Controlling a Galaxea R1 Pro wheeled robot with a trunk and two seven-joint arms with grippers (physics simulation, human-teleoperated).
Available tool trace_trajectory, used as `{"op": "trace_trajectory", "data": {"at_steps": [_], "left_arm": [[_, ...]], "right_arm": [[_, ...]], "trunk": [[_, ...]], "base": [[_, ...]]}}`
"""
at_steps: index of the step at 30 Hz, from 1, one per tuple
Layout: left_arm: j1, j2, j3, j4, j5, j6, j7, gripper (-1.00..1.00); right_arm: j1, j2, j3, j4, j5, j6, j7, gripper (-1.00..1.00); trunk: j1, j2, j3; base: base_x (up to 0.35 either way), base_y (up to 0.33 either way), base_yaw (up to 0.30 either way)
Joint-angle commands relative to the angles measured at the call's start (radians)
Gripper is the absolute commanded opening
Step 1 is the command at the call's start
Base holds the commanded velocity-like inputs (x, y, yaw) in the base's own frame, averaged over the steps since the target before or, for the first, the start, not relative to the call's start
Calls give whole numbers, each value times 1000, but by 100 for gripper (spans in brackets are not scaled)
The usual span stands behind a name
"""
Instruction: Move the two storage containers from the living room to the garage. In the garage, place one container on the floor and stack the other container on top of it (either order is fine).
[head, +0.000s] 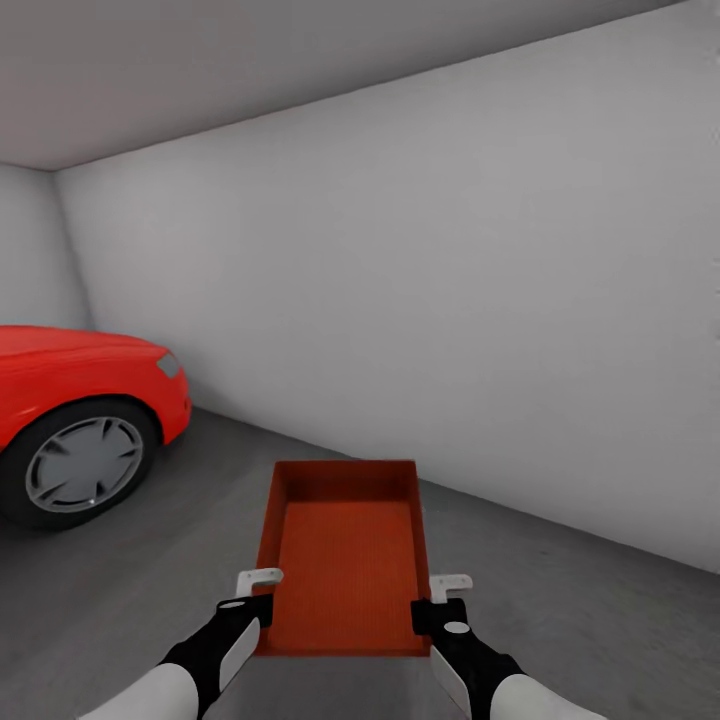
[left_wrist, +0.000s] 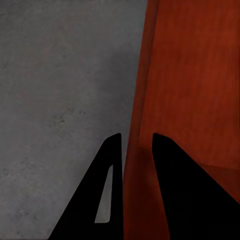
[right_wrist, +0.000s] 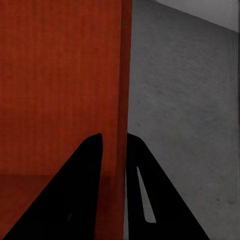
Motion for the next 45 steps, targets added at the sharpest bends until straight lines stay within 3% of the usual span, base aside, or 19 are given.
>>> {"op": "trace_trajectory", "data": {"at_steps": [1,27,37,45], "left_arm": [[-1,69,31,-7,-18,4,11,-100],[-1,69,28,-12,-18,3,11,-100],[-1,70,28,-15,-18,3,12,-100],[-1,70,28,-5,-17,-74,13,-100]], "right_arm": [[-1,0,-21,3,-20,-4,-5,-100],[-1,-3,-21,3,-20,-5,-5,-100],[-1,-3,-21,3,-20,-5,-5,-100],[-1,-3,-21,3,-20,-5,-5,-100]], "trunk": [[1,-1,-1],[1,-1,-1],[1,-1,-1],[1,-1,-1]], "base": [[315,185,-256],[314,183,-256],[140,51,-256],[5,1,-256]]}}
